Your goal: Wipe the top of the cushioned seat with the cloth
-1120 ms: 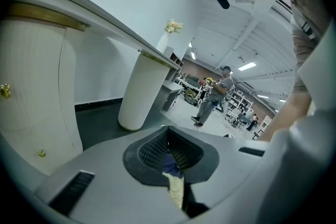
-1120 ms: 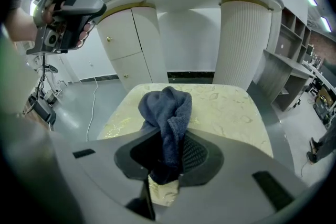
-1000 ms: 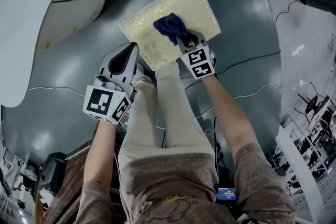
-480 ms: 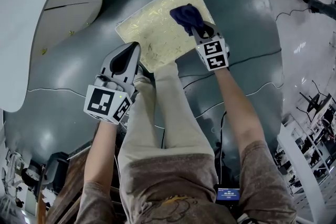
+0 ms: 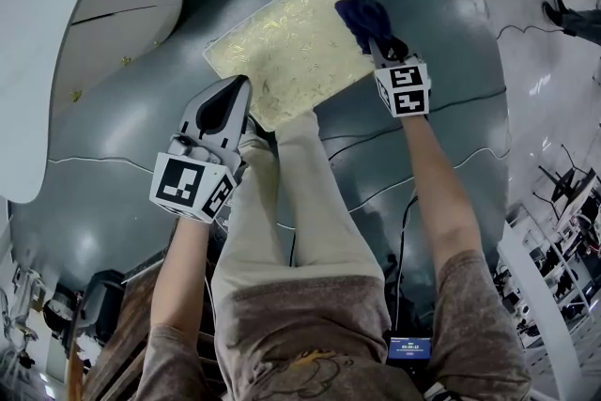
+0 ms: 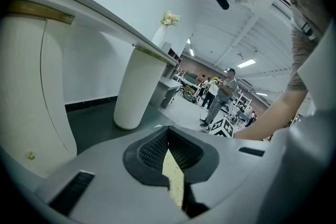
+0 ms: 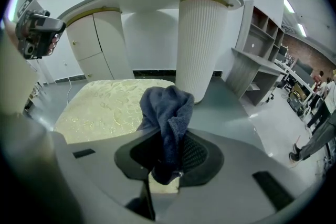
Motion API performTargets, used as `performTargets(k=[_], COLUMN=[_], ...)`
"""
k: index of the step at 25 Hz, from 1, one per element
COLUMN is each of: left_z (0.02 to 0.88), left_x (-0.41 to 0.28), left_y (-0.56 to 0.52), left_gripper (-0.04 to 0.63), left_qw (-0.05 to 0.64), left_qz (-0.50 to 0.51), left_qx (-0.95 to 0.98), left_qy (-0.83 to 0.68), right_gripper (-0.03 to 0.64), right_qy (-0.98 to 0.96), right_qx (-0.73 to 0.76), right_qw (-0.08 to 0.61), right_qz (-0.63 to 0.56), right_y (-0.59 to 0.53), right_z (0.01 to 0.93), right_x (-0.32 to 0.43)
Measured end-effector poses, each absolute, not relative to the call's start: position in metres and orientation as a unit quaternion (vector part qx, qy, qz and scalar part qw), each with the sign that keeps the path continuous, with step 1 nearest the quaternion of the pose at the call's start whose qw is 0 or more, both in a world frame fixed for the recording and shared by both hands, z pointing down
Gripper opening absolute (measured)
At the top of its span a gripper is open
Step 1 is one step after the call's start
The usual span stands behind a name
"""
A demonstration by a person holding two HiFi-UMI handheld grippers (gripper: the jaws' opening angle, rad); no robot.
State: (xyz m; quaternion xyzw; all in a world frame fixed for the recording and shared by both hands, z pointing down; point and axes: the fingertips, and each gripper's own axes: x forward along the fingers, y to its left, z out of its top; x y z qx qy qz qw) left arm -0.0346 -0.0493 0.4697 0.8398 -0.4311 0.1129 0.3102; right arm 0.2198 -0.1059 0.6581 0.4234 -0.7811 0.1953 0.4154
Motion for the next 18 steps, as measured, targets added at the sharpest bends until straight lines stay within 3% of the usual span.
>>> performTargets(k=[18], left_z=[0.460], left_x=[-0.019], left_y=[-0.044], left_gripper=[0.015], left_qw=[0.307], left_qz=[0.110], left_qx=[0.849], left_qy=[-0.415], right_gripper=[0.091], right_qy=[-0.754], right_qx=[0.460], right_qw=[0.432], right_qz=[0.184], right_y=[-0.102], right_z=[0.635], right_x=[0.279])
